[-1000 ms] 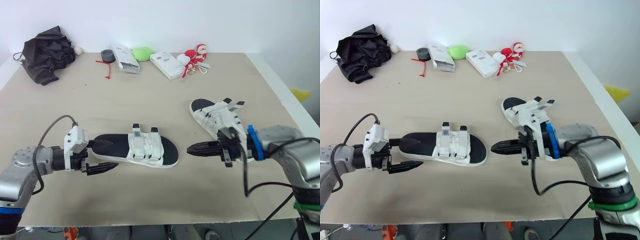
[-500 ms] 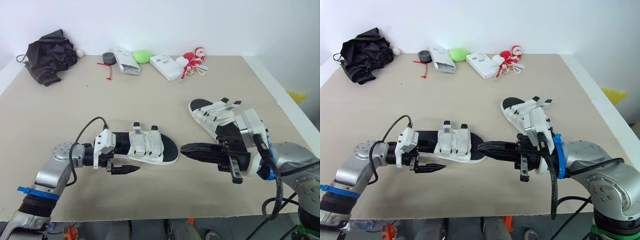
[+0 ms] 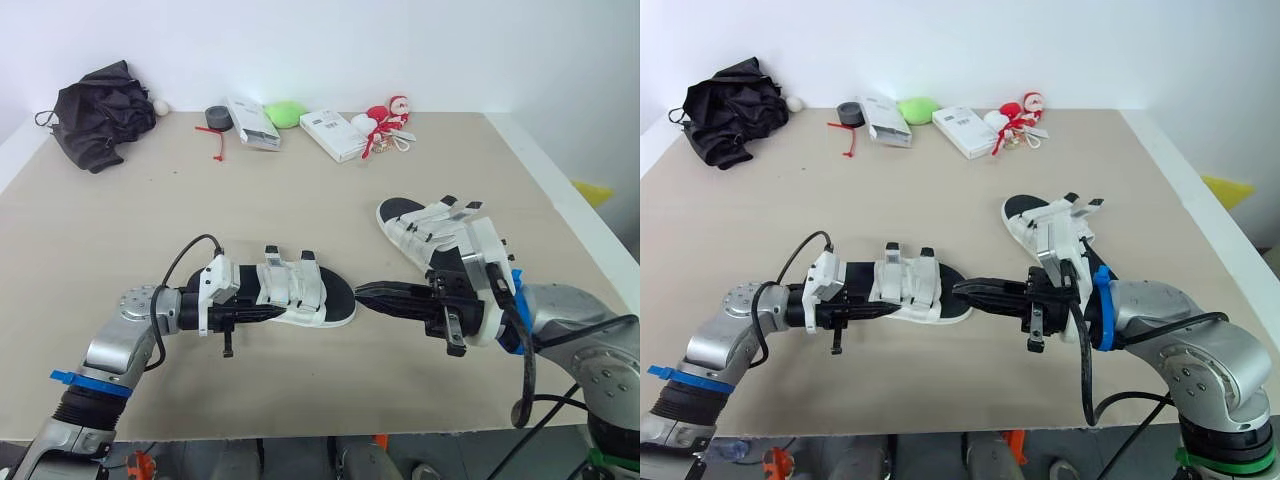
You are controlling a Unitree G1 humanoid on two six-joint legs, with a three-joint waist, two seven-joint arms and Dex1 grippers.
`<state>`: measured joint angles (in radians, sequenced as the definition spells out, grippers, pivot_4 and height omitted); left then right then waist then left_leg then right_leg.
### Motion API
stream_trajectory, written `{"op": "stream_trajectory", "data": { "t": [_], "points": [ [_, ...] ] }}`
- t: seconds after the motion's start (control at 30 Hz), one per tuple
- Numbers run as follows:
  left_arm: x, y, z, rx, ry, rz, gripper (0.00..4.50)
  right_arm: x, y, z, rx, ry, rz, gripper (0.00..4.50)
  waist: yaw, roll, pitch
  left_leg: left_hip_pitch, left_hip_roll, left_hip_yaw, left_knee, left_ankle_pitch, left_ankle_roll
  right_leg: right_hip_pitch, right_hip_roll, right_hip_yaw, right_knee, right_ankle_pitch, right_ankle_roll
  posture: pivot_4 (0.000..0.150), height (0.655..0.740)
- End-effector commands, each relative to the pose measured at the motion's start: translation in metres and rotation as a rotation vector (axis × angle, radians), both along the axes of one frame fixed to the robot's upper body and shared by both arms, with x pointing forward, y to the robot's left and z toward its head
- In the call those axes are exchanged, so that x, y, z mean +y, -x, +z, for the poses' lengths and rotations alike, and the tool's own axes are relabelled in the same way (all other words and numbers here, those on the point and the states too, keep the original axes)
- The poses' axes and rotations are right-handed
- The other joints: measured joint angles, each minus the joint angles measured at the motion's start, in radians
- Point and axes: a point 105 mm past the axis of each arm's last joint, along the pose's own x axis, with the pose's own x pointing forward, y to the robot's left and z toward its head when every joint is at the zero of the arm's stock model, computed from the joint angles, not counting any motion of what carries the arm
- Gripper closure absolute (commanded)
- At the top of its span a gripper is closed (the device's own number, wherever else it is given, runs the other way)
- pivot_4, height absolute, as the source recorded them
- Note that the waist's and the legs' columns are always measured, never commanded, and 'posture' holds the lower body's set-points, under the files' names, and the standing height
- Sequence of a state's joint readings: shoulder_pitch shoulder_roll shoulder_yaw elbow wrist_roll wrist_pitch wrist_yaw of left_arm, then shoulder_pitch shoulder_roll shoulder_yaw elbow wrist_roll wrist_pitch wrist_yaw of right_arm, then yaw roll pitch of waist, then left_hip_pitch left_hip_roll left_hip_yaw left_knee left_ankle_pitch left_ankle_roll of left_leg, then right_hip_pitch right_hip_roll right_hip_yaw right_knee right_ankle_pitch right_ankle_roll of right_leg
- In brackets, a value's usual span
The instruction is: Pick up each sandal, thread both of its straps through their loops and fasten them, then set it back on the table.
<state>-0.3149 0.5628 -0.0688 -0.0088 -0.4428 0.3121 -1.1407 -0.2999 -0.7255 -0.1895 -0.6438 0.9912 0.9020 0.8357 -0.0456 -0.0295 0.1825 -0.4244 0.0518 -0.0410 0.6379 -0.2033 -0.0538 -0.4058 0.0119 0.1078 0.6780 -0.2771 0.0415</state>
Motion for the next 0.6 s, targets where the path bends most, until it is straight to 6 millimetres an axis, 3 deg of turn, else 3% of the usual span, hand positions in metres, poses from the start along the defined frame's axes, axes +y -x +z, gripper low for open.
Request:
{"op": "stream_trajectory", "data": {
  "t": [0.03,0.17,0.27,0.33,0.47,0.6],
  "points": [
    [0.030,-0.031,0.021,-0.035,0.079,0.313,4.40,0.002,-0.001,0.006,-0.040,0.002,0.020,4.50,-0.002,0.000,0.000,0.000,0.000,0.000,0.000,0.001,0.002,0.000,0.000,0.000,0.002,0.000,-0.001,0.150,0.7380],
    [0.062,-0.064,0.032,-0.063,0.083,0.632,4.40,0.006,-0.006,0.009,-0.072,-0.002,0.025,4.50,-0.002,0.000,0.000,0.001,0.000,-0.001,0.000,0.003,0.005,0.000,0.001,-0.001,0.004,0.001,-0.002,0.150,0.7380],
    [0.118,-0.093,0.037,-0.060,0.072,1.006,4.40,0.015,-0.027,0.016,-0.132,-0.033,-0.046,4.50,-0.001,0.000,0.000,0.002,0.000,-0.002,0.000,0.005,0.006,0.000,0.001,-0.001,0.004,0.003,-0.002,0.150,0.7380],
    [0.146,-0.100,0.038,-0.057,0.059,1.163,4.40,0.022,-0.037,0.025,-0.171,-0.068,-0.068,4.50,-0.003,-0.001,0.000,0.002,-0.001,-0.002,0.001,0.006,0.007,0.000,0.001,-0.001,0.004,0.005,-0.001,0.150,0.7380],
    [0.172,-0.106,0.038,-0.039,0.090,1.325,4.40,0.032,-0.048,0.035,-0.204,-0.107,-0.088,4.50,-0.012,-0.002,0.000,0.002,0.000,-0.002,0.000,0.008,0.009,-0.002,0.002,0.000,0.004,0.009,-0.002,0.150,0.7380],
    [0.172,-0.108,0.033,-0.011,0.111,1.365,4.40,0.042,-0.052,0.036,-0.222,-0.117,-0.082,4.50,0.000,-0.002,0.000,0.000,-0.002,-0.003,-0.001,0.008,0.009,-0.002,0.000,-0.001,0.004,0.009,-0.003,0.150,0.7380]
  ]
}}
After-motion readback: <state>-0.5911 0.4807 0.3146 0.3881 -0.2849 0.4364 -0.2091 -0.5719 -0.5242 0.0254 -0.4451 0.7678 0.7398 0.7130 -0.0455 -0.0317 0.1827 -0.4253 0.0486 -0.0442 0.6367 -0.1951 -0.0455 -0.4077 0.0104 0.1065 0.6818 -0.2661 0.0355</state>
